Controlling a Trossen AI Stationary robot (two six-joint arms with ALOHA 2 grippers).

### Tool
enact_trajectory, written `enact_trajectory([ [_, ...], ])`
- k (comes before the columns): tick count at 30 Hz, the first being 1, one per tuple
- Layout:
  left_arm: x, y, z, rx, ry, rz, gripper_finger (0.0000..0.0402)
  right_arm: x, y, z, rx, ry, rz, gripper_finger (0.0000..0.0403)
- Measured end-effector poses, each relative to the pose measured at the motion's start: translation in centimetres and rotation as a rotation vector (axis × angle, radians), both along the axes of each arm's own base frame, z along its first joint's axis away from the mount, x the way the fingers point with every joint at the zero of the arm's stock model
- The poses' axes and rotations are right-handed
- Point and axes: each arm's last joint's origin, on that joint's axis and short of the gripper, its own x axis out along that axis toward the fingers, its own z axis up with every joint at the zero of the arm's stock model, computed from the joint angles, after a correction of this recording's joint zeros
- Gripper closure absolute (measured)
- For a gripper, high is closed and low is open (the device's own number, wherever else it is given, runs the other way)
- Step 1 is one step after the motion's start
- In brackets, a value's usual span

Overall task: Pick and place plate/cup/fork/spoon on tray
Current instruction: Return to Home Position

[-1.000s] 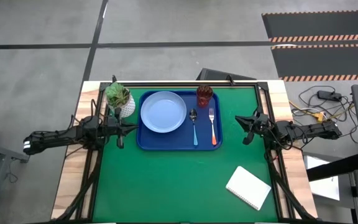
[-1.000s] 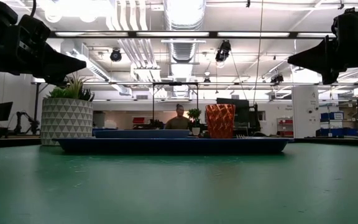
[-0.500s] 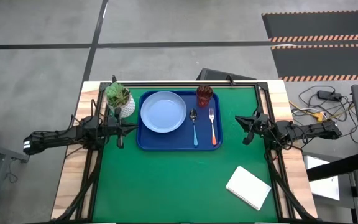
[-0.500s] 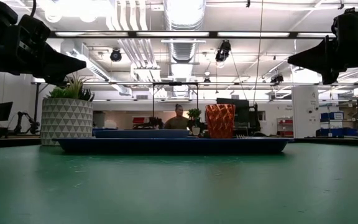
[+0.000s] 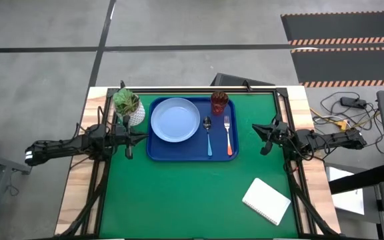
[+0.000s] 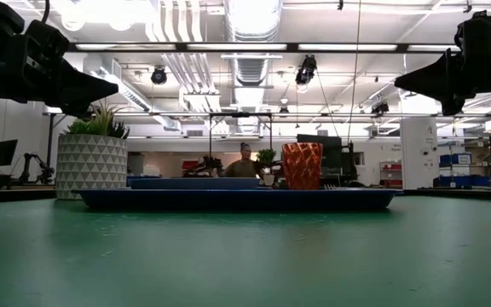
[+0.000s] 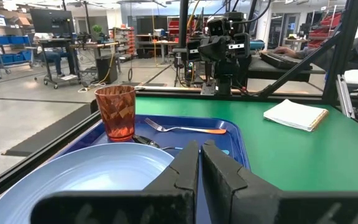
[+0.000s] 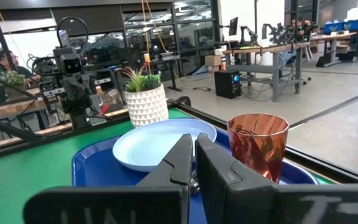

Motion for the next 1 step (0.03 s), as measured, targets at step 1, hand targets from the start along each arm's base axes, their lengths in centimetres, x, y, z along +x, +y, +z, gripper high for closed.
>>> enact_trajectory([
  [1, 0.0, 0.0, 0.0, 0.0, 0.0, 0.0, 0.0402, 0.0, 0.0, 0.0, 0.0, 0.0, 0.0, 0.0394],
])
